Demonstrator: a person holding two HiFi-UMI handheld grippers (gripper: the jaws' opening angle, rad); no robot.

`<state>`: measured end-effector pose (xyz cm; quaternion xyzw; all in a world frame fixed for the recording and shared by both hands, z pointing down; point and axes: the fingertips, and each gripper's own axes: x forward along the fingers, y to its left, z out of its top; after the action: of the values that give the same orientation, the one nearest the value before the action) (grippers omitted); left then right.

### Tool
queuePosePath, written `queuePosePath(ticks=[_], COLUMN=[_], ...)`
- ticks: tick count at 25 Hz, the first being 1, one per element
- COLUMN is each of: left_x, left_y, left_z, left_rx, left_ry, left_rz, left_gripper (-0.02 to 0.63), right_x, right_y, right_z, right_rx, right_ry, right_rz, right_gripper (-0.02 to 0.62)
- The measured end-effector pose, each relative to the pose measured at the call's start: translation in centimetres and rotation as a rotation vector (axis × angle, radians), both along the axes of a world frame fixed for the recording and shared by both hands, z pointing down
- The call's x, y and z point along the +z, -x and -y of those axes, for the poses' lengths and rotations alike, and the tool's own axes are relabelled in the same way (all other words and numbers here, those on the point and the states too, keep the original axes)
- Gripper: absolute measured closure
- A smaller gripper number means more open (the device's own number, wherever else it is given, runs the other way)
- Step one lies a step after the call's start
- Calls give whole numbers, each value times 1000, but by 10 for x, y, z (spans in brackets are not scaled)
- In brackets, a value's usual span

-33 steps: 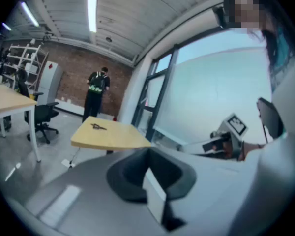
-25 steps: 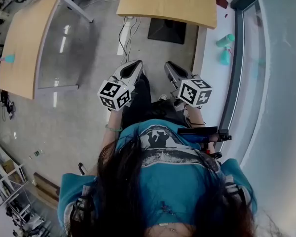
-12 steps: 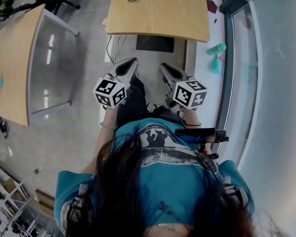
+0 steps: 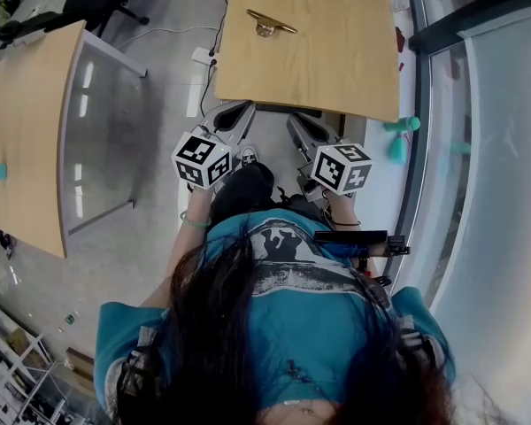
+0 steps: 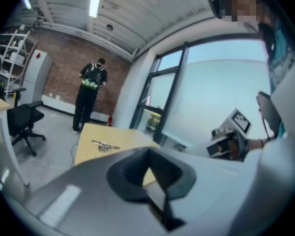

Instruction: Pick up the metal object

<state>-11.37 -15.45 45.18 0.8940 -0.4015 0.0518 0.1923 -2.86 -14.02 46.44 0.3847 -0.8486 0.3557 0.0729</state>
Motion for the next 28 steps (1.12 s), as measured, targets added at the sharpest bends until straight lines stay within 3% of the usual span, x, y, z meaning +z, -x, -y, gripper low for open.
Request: queuePosePath(ticks=[7,16,21,28], left_x=[6,26,23,21], left_y=[40,46,58,65], left_z=[52,82,107,163], left_rx=[6,-16,-63,-150], left_ry=[-1,48,45,38], left_rz=[25,-3,5,17], left_gripper=[606,605,606,606], right_x=[5,9,7,47], right_y=[34,26,34,49], right_z=[47,102,145,229], right_rx=[15,22,-63,-254], right_ry=[2,-15,-93,-147], right_rz=[-29,-88,-195,-410], right_gripper=[554,553,552,551])
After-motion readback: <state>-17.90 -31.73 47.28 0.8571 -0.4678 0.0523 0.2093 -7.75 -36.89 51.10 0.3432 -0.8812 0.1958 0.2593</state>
